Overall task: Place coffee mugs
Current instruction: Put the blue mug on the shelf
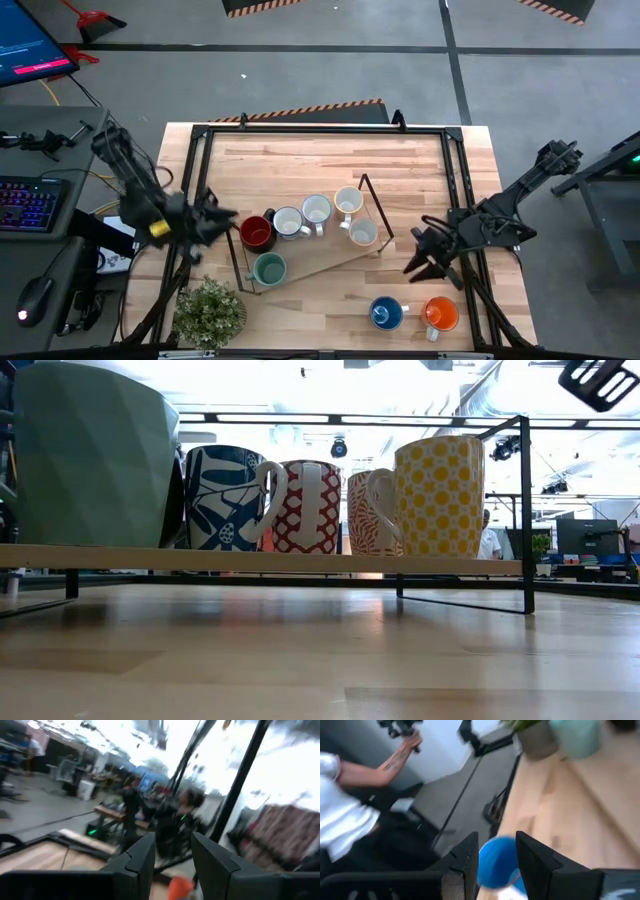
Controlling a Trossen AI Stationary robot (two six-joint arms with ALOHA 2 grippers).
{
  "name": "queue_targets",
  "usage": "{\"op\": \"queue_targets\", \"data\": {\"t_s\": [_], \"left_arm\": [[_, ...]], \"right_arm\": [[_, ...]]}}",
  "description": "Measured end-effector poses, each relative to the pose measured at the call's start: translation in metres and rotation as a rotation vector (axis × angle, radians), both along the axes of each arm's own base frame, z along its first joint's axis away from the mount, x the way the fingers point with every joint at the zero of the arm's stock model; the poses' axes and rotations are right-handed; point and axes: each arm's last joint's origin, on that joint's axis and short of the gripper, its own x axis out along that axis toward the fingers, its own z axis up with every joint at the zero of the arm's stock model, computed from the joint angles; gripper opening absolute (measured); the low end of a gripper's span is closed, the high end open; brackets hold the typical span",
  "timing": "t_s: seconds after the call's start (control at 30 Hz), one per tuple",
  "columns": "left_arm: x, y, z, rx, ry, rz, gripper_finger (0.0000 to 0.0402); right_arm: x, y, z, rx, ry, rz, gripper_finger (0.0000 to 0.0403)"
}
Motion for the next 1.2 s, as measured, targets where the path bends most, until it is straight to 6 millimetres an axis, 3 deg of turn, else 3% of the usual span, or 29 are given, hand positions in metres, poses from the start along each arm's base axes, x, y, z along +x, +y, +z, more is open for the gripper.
{"op": "queue_targets", "data": {"t_s": [0.13, 0.3, 0.43, 0.53, 0.67, 0.87, 1.2], "left_arm": [[0.034, -0.035, 0.012, 0.131, 0.104, 0.063, 0.0103], [0.074, -0.072, 0.059, 0.340, 0.126, 0.121, 0.0086], [0.105, -0.085, 0.097, 0.470, 0.160, 0.130, 0.0081], [0.129, -0.078, 0.116, 0.525, 0.222, 0.023, 0.0080], [0.151, -0.049, 0.120, 0.532, 0.427, -0.026, 0.0080], [0.162, -0.007, 0.110, 0.383, 0.581, -0.126, 0.0080], [0.164, 0.003, 0.097, 0.335, 0.692, -0.183, 0.0080]], "right_arm": [[-0.002, 0.002, 0.000, 0.017, 0.016, 0.081, 0.0110], [-0.002, 0.002, 0.000, 0.022, 0.020, 0.105, 0.0110], [-0.002, 0.002, 0.000, 0.013, 0.014, 0.109, 0.0110], [-0.002, 0.002, 0.000, -0.036, -0.025, 0.128, 0.0110], [-0.002, 0.002, 0.000, -0.055, -0.040, 0.130, 0.0110], [-0.002, 0.002, -0.001, -0.028, -0.006, 0.100, 0.0110], [0.010, 0.013, -0.025, -0.031, 0.205, 0.136, 0.0114]]}}
